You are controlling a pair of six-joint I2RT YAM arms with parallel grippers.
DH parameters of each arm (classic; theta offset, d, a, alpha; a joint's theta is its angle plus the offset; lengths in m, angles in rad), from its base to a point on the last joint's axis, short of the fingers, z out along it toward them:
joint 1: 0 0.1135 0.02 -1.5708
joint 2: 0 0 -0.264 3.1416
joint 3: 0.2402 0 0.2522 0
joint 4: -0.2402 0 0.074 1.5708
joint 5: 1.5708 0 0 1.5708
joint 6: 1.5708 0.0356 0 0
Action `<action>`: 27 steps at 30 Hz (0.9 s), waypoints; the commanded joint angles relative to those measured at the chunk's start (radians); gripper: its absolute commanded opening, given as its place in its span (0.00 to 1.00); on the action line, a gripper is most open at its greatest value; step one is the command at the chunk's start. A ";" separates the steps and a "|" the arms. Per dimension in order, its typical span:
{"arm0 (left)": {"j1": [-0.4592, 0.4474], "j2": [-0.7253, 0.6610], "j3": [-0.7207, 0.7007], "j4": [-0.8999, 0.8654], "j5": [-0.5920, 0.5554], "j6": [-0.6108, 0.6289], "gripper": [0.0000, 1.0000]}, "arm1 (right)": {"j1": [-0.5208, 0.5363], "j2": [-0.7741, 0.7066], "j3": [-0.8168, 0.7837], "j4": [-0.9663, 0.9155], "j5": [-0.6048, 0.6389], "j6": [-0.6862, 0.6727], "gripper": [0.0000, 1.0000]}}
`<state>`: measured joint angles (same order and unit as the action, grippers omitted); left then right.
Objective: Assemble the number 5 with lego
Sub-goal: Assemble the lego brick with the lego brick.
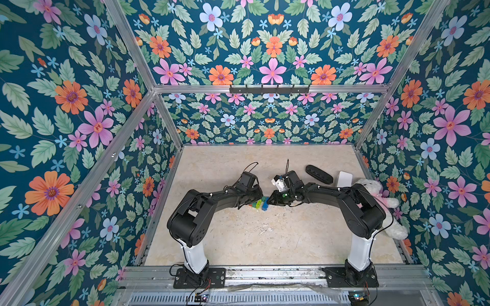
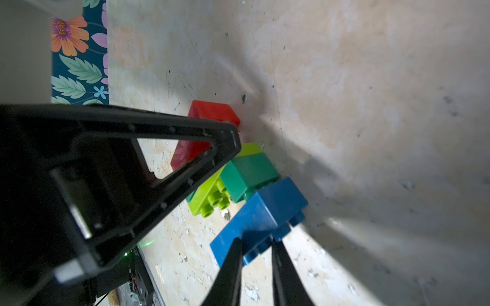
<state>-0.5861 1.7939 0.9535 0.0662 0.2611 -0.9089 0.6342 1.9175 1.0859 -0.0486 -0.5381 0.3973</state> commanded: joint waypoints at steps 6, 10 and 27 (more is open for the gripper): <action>0.000 0.005 0.004 -0.037 0.005 0.021 0.18 | 0.005 0.018 -0.015 -0.125 0.056 -0.046 0.22; 0.000 0.009 0.002 -0.033 0.008 0.019 0.18 | 0.005 0.014 -0.015 -0.108 0.051 -0.035 0.22; 0.000 0.019 -0.005 -0.023 0.020 0.016 0.16 | 0.004 0.029 -0.046 -0.043 0.043 -0.021 0.22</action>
<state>-0.5831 1.8038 0.9539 0.0864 0.2489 -0.9062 0.6323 1.9289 1.0569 0.0231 -0.5823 0.3820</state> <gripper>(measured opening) 0.160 0.222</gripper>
